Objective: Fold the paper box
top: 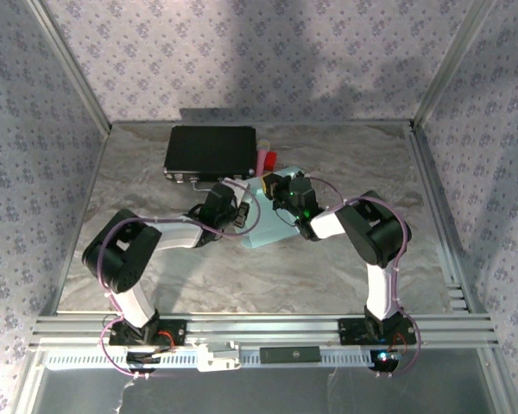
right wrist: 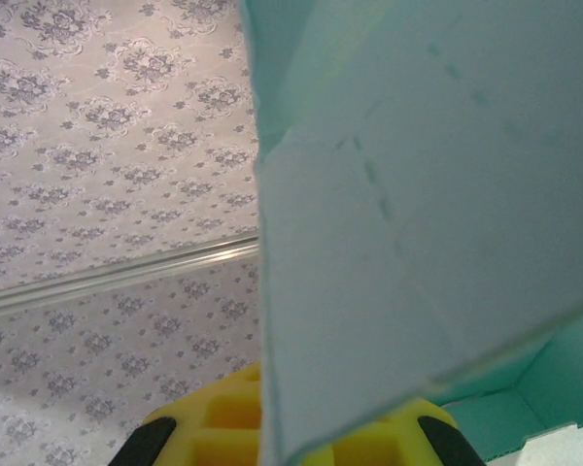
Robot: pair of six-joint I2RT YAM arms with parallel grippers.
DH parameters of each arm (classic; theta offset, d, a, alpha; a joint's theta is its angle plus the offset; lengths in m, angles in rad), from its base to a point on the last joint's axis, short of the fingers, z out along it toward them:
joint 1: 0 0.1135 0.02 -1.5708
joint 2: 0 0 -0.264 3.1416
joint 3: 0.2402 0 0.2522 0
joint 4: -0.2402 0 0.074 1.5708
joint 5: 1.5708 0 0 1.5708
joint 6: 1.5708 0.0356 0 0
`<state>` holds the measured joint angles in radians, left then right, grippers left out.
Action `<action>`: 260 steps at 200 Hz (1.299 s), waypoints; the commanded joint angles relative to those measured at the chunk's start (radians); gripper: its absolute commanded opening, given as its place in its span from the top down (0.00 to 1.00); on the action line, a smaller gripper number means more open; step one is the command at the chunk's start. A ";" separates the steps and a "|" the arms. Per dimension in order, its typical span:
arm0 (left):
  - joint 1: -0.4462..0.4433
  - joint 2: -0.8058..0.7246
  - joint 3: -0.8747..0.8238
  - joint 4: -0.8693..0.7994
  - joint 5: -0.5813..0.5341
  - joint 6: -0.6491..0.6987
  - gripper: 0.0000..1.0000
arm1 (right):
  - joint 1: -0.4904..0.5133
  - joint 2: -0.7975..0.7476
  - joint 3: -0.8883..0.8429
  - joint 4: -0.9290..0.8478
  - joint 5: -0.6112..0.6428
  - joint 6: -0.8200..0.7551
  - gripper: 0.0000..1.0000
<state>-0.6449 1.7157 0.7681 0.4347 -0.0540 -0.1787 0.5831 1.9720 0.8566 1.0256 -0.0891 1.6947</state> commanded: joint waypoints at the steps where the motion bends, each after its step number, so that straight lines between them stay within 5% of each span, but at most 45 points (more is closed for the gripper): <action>1: -0.001 0.019 0.039 0.104 -0.066 -0.036 1.00 | 0.030 0.018 -0.018 -0.136 -0.115 0.034 1.00; 80: -0.053 0.024 0.040 0.134 -0.177 -0.064 1.00 | 0.029 0.010 0.019 -0.184 -0.096 0.114 1.00; 111: -0.039 0.041 0.050 0.117 -0.176 -0.053 0.85 | 0.025 -0.042 0.038 -0.282 -0.092 0.109 1.00; 152: 0.004 0.020 -0.029 0.253 -0.136 -0.093 0.81 | 0.015 -0.049 0.038 -0.312 -0.099 0.129 1.00; 216: 0.040 0.069 -0.003 0.284 -0.094 -0.084 0.92 | 0.018 -0.034 0.085 -0.393 -0.119 0.147 1.00; 260: 0.035 0.091 0.014 0.301 -0.163 -0.120 1.00 | 0.035 0.012 0.091 -0.321 -0.078 0.198 1.00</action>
<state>-0.6292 1.7771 0.7380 0.6334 -0.1318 -0.2687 0.5774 1.9289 0.9623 0.7746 -0.0875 1.8156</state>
